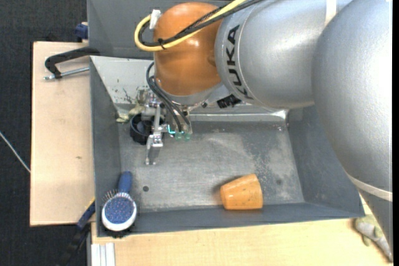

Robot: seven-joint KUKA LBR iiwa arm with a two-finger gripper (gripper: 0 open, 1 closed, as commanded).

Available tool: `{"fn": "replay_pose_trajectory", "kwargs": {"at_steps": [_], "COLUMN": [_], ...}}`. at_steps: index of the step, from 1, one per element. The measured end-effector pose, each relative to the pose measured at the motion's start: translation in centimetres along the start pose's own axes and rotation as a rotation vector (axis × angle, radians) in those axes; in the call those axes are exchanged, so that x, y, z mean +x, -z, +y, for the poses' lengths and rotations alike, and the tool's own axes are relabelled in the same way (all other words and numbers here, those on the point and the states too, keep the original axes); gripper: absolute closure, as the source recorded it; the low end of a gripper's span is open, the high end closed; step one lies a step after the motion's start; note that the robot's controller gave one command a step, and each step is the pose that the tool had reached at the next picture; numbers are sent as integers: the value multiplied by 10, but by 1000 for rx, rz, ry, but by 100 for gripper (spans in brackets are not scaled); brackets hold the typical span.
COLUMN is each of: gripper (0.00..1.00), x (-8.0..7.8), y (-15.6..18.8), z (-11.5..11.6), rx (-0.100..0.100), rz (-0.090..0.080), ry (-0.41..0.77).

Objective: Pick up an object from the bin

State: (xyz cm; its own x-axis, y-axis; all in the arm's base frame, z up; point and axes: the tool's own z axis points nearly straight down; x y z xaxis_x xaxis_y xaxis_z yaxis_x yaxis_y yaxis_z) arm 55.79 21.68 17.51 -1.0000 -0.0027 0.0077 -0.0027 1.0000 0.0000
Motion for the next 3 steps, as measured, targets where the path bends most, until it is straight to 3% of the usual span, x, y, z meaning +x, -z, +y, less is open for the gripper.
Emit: {"fn": "replay_pose_trajectory", "kwargs": {"at_steps": [1, 2, 3], "gripper": [0, 0, 100], "x": [-28, -38, -39], "y": [-5, -86, -88], "z": [16, -8, -10], "rx": [-4, -5, -3], "rz": [-13, -10, -11], "ry": [-91, -35, -38]}}
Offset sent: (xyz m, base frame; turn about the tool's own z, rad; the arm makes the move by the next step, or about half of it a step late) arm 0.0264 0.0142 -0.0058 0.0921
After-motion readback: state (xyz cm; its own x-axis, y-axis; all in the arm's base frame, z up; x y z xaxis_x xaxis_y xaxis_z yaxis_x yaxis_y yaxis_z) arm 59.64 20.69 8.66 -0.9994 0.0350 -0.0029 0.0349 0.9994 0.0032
